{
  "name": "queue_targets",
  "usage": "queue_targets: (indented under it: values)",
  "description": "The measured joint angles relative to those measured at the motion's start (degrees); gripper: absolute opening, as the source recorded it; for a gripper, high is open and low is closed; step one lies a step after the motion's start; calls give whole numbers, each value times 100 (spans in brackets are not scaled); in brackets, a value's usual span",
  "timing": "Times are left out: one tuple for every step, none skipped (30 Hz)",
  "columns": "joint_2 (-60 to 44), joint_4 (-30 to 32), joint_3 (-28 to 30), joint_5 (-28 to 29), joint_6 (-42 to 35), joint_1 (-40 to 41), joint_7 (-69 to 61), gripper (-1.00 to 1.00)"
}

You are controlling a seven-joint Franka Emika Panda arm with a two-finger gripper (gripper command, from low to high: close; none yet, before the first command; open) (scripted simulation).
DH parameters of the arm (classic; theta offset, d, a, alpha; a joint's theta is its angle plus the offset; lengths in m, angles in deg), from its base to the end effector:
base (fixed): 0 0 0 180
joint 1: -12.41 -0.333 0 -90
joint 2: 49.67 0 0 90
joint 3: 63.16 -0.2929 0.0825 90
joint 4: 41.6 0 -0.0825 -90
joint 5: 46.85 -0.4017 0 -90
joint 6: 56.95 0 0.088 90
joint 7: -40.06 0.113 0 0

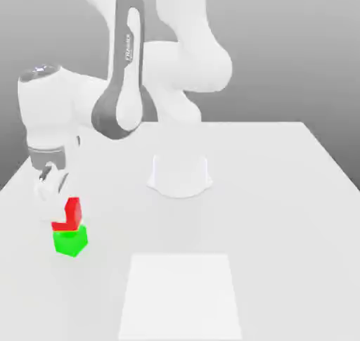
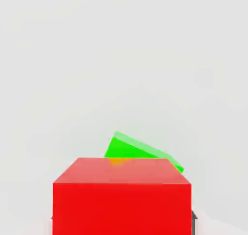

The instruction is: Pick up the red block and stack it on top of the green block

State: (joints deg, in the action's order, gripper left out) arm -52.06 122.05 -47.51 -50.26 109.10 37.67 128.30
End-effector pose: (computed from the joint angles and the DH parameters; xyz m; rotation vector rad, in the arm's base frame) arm 0.2683 -0.2398 0.1399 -1.2651 2.8715 -0.0010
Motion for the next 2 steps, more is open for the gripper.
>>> queue_targets:
  values:
    - [0,0,0,0,0,0,0,100]
    - [0,0,0,0,0,0,0,100]
